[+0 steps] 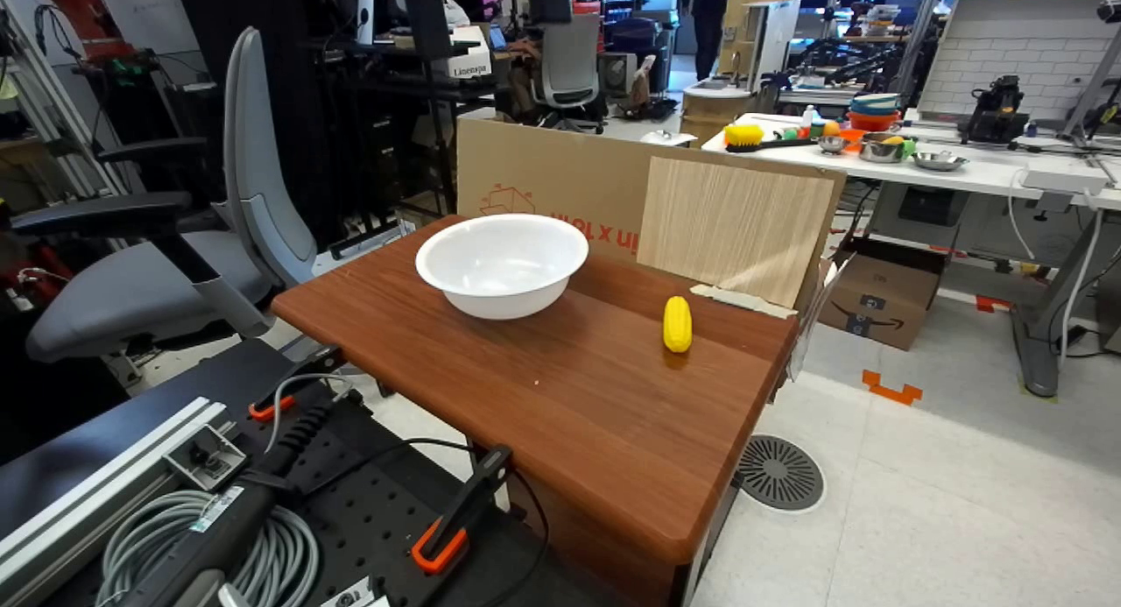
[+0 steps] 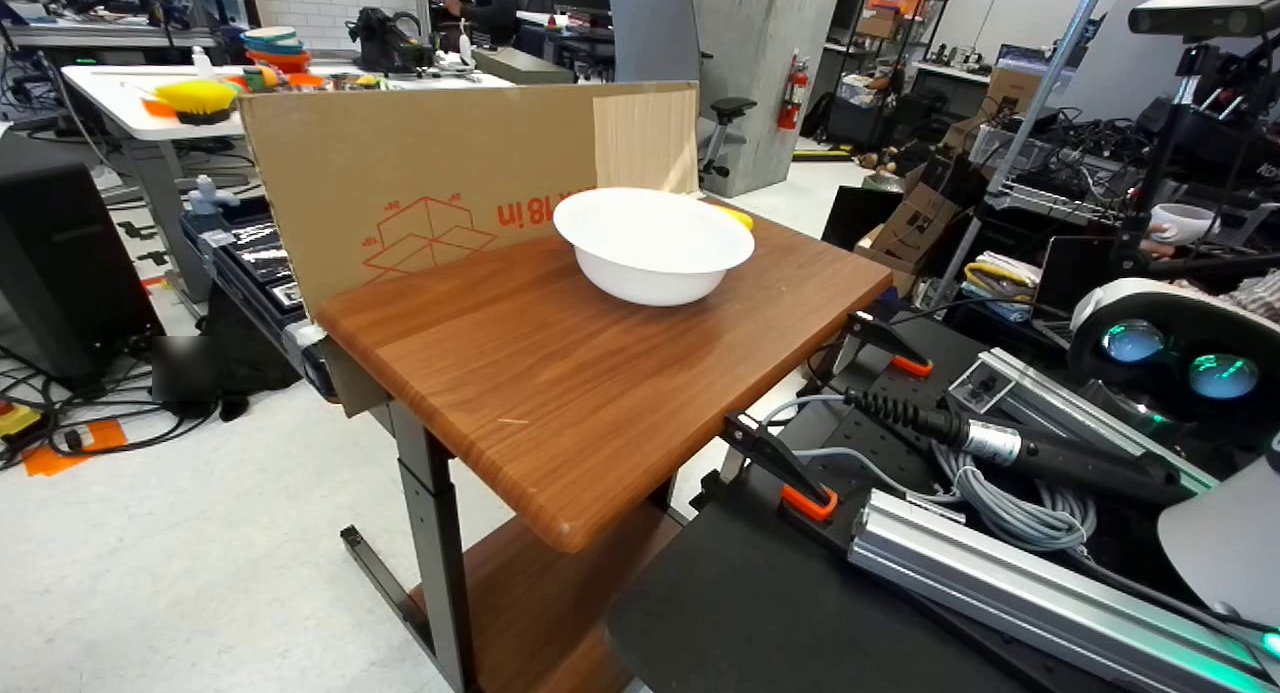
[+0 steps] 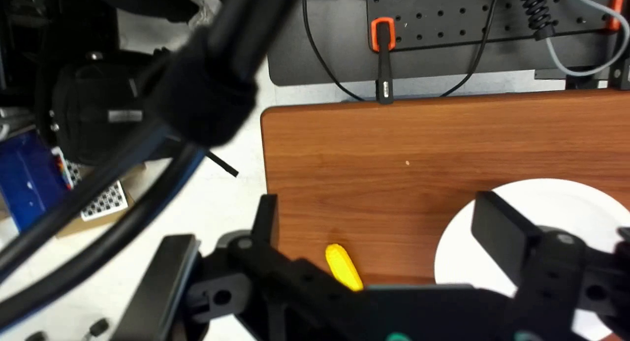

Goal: Put the yellow object in the white bowl

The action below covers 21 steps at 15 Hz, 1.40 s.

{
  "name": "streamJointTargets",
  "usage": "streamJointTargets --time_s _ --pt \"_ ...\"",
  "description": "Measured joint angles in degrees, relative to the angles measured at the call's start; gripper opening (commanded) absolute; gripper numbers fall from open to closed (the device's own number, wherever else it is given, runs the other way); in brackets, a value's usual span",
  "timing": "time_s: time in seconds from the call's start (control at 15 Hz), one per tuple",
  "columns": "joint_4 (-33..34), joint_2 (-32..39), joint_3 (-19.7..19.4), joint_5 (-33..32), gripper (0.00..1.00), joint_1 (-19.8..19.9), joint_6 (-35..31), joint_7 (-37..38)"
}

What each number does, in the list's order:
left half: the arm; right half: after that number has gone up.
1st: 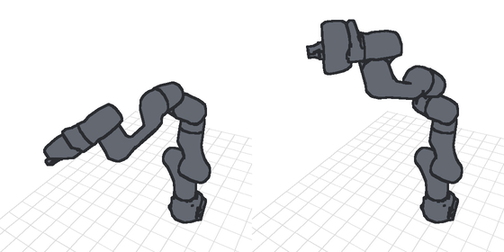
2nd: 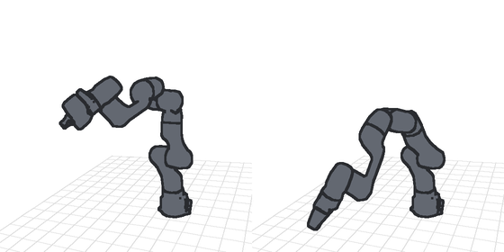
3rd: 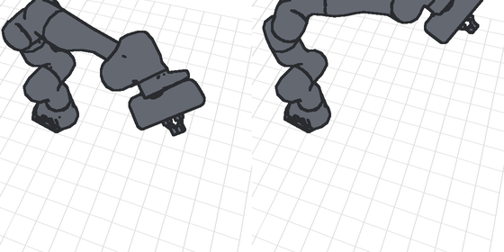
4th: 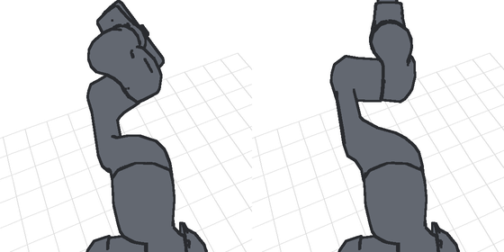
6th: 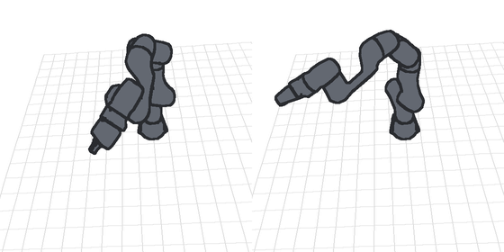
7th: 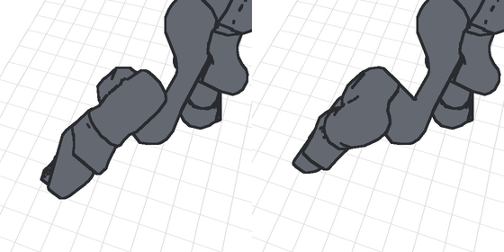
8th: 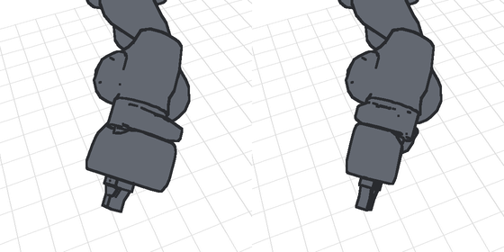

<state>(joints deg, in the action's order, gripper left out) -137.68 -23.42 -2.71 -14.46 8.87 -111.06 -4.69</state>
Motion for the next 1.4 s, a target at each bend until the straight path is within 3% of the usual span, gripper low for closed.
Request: streamJointTargets --time_s 0.27,0.6,0.93,1.4 --pt "4.7 8.2 -1.4 0.0 1.00 -1.6 -5.0 -11.5" --pt "15.7 23.6 -2.7 1.7 1.00 -2.0 -5.8 -22.3" --pt "25.2 36.1 -2.5 7.0 1.00 -2.0 -8.3 -16.7" --pt "37.7 52.2 -2.3 5.8 1.00 -2.1 -7.3 -7.4"
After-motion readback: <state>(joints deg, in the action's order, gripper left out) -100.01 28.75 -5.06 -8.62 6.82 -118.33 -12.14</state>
